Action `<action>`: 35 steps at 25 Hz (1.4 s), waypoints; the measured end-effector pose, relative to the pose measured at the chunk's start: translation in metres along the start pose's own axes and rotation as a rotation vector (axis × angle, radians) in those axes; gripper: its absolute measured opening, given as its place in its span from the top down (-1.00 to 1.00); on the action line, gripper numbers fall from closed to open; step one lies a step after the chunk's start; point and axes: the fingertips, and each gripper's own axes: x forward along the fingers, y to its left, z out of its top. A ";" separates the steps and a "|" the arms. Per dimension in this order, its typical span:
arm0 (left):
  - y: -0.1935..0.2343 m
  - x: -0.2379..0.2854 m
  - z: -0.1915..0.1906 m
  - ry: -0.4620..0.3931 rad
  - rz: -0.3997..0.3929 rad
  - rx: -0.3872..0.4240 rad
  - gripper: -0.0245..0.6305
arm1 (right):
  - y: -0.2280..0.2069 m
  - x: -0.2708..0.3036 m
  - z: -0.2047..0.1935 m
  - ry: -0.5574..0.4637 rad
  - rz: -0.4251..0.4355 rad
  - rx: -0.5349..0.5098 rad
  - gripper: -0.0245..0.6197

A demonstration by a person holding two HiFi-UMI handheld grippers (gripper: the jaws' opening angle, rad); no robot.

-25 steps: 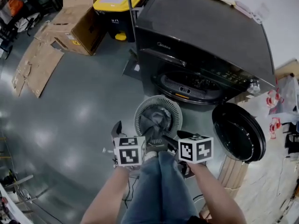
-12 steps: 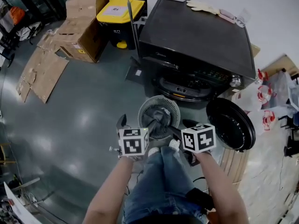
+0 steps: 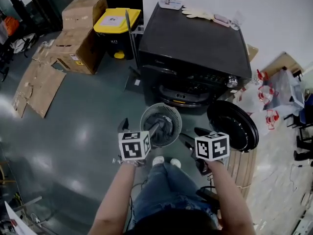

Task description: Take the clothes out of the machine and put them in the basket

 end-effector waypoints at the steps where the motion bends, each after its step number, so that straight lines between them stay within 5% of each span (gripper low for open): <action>1: -0.001 -0.002 0.002 -0.009 -0.002 0.016 -0.79 | -0.003 -0.005 0.003 -0.020 -0.010 0.001 -0.03; 12: -0.019 -0.031 0.014 -0.092 -0.015 0.088 -0.79 | 0.004 -0.060 0.029 -0.209 -0.099 -0.132 -0.03; 20: -0.053 -0.069 0.016 -0.148 -0.022 0.142 -0.79 | 0.009 -0.108 0.022 -0.329 -0.089 -0.099 -0.02; 32: -0.104 -0.128 0.029 -0.263 -0.069 0.239 -0.79 | 0.013 -0.177 -0.002 -0.472 -0.135 -0.185 0.01; 35: -0.121 -0.142 0.030 -0.292 -0.101 0.271 -0.66 | 0.013 -0.194 -0.008 -0.508 -0.145 -0.209 0.06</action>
